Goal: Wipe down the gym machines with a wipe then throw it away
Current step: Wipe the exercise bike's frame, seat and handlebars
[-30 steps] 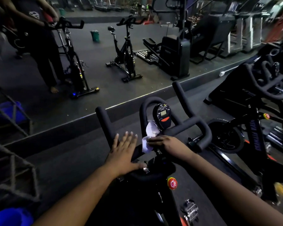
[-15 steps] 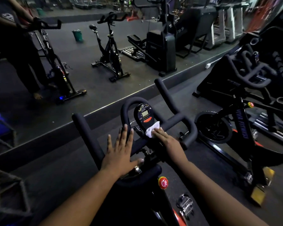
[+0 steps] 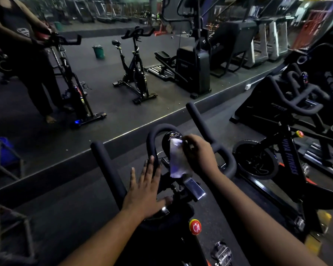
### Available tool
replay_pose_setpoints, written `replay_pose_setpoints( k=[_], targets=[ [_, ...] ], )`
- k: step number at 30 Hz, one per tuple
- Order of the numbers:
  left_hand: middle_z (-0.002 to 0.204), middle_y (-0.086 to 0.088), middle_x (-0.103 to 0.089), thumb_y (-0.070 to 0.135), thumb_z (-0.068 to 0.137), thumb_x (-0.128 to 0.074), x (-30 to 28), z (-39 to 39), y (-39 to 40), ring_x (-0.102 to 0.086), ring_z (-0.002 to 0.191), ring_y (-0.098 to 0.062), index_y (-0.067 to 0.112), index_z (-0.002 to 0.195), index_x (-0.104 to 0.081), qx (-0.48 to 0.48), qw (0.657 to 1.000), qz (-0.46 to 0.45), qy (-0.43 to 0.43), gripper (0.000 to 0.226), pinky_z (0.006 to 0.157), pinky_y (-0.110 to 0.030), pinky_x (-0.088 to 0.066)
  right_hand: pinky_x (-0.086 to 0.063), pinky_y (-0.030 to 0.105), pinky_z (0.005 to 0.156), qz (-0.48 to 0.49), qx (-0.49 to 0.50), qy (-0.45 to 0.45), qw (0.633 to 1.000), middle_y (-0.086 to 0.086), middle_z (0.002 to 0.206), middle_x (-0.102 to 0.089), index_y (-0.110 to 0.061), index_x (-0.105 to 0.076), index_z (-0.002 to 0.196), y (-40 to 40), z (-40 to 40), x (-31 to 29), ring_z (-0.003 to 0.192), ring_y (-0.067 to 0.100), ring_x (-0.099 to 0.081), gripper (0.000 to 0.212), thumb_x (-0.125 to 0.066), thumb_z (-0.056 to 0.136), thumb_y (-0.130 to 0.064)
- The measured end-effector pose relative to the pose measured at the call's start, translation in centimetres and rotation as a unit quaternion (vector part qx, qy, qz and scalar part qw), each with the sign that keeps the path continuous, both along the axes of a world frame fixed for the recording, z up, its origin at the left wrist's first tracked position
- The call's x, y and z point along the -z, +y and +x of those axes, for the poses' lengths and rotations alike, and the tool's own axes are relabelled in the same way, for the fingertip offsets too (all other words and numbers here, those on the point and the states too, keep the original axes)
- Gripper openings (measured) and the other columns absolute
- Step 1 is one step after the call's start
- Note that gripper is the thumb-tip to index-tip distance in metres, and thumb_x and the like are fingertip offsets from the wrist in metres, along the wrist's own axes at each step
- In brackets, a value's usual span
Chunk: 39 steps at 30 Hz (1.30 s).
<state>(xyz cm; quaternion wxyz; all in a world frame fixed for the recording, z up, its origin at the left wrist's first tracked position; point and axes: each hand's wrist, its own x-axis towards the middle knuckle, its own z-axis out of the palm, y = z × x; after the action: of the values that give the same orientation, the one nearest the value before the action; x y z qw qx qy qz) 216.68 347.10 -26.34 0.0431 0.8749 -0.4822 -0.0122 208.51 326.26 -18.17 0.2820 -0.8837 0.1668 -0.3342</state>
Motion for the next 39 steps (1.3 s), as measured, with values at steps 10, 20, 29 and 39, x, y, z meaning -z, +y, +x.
replay_pose_setpoints(
  k=[10, 20, 29, 39],
  targets=[
    [0.149, -0.007, 0.056, 0.086, 0.087, -0.032, -1.1, -0.5, 0.1, 0.036, 0.148, -0.028, 0.022, 0.147, 0.044, -0.009, 1.0, 0.015, 0.024, 0.116, 0.12, -0.062, 0.016, -0.046, 0.029, 0.08, -0.018, 0.039, -0.068, 0.997, 0.002, 0.115, -0.054, -0.014, -0.062, 0.113, 2.3, 2.7, 2.5, 0.096, 0.023, -0.06, 0.035, -0.056, 0.088, -0.037],
    [0.151, -0.007, 0.055, 0.086, 0.085, -0.037, -0.8, -0.5, -0.1, 0.027, 0.152, -0.025, 0.021, 0.152, 0.036, -0.012, 1.0, 0.017, 0.023, 0.118, 0.12, -0.062, 0.015, -0.015, 0.058, 0.122, -0.25, -0.169, 0.049, 0.952, 0.014, 0.162, -0.027, -0.018, -0.034, 0.156, -0.9, -1.1, 7.6, 0.155, 0.033, -0.012, 0.062, -0.055, 0.098, -0.029],
    [0.155, -0.011, 0.05, 0.089, 0.084, -0.029, -0.4, -0.4, 0.0, 0.023, 0.152, -0.03, 0.019, 0.155, 0.032, -0.003, 1.0, 0.013, -0.005, 0.116, 0.121, -0.065, 0.009, -0.023, 0.057, 0.121, -0.281, -0.158, 0.116, 0.94, 0.009, 0.169, -0.014, -0.024, -0.027, 0.159, -3.0, 3.8, 3.2, 0.156, 0.028, -0.008, 0.071, -0.042, 0.1, -0.061],
    [0.156, -0.009, 0.048, 0.089, 0.082, -0.034, -0.2, -0.4, -0.2, 0.019, 0.154, -0.029, 0.022, 0.155, 0.032, -0.008, 1.0, -0.011, -0.002, 0.119, 0.121, -0.064, 0.011, -0.01, 0.056, 0.124, -0.182, -0.049, 0.174, 0.967, 0.013, 0.167, 0.007, -0.025, 0.015, 0.159, 0.2, -1.6, 10.3, 0.155, 0.018, 0.016, 0.095, -0.02, 0.092, -0.082]
  ],
)
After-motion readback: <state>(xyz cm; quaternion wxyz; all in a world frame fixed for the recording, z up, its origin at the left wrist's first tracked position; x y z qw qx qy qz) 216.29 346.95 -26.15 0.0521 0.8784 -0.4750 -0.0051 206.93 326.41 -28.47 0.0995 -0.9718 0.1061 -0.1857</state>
